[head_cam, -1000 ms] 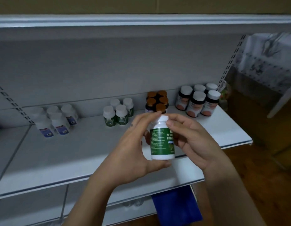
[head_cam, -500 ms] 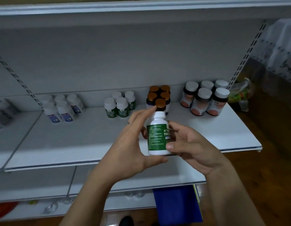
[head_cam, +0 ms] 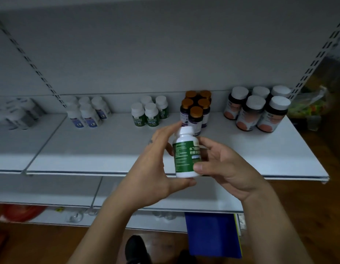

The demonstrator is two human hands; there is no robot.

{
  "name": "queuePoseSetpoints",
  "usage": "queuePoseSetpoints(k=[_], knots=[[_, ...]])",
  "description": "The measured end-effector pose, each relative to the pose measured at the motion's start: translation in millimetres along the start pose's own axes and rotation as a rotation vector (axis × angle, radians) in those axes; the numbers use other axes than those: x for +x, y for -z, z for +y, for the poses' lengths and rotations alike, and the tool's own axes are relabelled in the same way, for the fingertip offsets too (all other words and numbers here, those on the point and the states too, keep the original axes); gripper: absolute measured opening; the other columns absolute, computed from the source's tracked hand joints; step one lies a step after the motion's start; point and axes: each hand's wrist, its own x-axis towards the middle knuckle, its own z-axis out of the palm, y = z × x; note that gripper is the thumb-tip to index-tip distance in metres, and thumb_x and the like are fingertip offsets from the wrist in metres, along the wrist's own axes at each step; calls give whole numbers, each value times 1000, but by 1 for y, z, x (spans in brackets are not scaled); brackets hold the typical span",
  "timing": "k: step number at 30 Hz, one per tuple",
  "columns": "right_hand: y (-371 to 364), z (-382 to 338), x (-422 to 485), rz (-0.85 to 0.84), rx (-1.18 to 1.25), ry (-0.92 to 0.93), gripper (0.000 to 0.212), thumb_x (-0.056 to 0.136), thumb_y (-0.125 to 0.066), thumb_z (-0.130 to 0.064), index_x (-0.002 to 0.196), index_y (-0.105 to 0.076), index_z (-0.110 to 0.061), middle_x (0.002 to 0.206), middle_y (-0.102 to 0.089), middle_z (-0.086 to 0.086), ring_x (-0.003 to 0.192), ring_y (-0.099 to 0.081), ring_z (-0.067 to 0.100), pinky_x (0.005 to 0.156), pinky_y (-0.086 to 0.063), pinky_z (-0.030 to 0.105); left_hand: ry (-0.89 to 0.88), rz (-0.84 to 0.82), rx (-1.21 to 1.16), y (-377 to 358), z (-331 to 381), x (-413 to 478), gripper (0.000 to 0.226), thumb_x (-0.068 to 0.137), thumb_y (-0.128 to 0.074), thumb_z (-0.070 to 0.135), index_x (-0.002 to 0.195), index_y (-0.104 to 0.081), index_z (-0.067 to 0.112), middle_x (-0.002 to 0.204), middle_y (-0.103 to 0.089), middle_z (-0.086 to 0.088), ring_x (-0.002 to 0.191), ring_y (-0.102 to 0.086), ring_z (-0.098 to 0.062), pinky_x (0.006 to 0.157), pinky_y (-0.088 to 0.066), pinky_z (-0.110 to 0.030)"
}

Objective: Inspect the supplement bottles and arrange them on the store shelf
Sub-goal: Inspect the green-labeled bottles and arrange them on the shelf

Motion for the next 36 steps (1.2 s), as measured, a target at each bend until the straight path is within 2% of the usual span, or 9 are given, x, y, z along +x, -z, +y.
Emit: queuePoseSetpoints(k=[5, 8, 10, 13, 17, 20, 25, 30, 36], knots=[[-7, -3, 7, 71, -106, -2, 64, 58, -88, -17, 118, -67, -20, 119, -69, 12, 111, -65, 29, 87, -56, 37, -4, -31, 12, 5, -6, 7, 105, 68, -87, 31, 143, -15, 50, 136, -36, 30, 118, -43, 3, 85, -42, -11], [-11, -7, 9, 75, -107, 21, 56, 60, -91, -32, 111, -72, -22, 113, -71, 8, 109, -66, 24, 89, -54, 33, -35, -49, 5, 12, -9, 14, 99, 69, -85, 28, 142, -20, 44, 134, -38, 30, 125, -39, 4, 92, -37, -8], [-13, -10, 11, 96, -37, 40, 35, 77, -79, -25, 111, -72, -17, 112, -72, 9, 105, -67, 22, 87, -55, 30, -54, -52, -15, 16, -11, 18, 96, 69, -85, 27, 141, -23, 42, 132, -39, 32, 128, -39, 1, 97, -36, -10], [-14, -12, 15, 79, 6, 40, 34, 83, -62, -14, 117, -67, -10, 113, -70, 13, 105, -67, 24, 88, -55, 32, -73, -62, -35, 22, -15, 23, 93, 70, -84, 27, 141, -24, 39, 131, -41, 29, 131, -39, -1, 101, -36, -14], [-17, -11, 25, 51, 12, 52, 51, 73, -72, -13, 123, -63, -6, 113, -69, 15, 106, -66, 27, 89, -55, 35, -75, -80, -52, 28, -26, 29, 90, 70, -84, 22, 137, -25, 35, 130, -42, 20, 130, -41, -5, 101, -36, -13], [-19, -8, 32, 76, 9, 64, 47, 75, -70, -7, 121, -64, -9, 111, -70, 14, 104, -66, 26, 90, -55, 34, -55, -85, -40, 30, -31, 32, 91, 69, -84, 22, 134, -22, 39, 131, -43, 16, 129, -42, -5, 101, -37, -14], [-19, -8, 38, 108, 25, 99, 46, 76, -65, -2, 121, -63, -9, 109, -71, 12, 102, -68, 23, 85, -55, 29, -53, -56, -37, 34, -31, 35, 102, 64, -89, 33, 142, -24, 32, 133, -41, 24, 128, -41, 1, 99, -34, -8], [-18, -6, 41, 143, -5, 109, 56, 70, -74, -3, 124, -59, -9, 111, -71, 11, 105, -67, 24, 87, -55, 29, -42, -55, -68, 32, -26, 34, 111, 60, -91, 41, 146, -19, 40, 140, -38, 23, 132, -38, 3, 102, -36, -11], [-14, -5, 36, 120, -56, 76, 36, 78, -66, -12, 114, -67, -11, 106, -73, 9, 99, -68, 19, 84, -55, 27, -67, 55, 20, 21, -22, 32, 97, 57, -92, 36, 138, -37, 29, 130, -35, 11, 121, -45, -3, 97, -44, -18]])
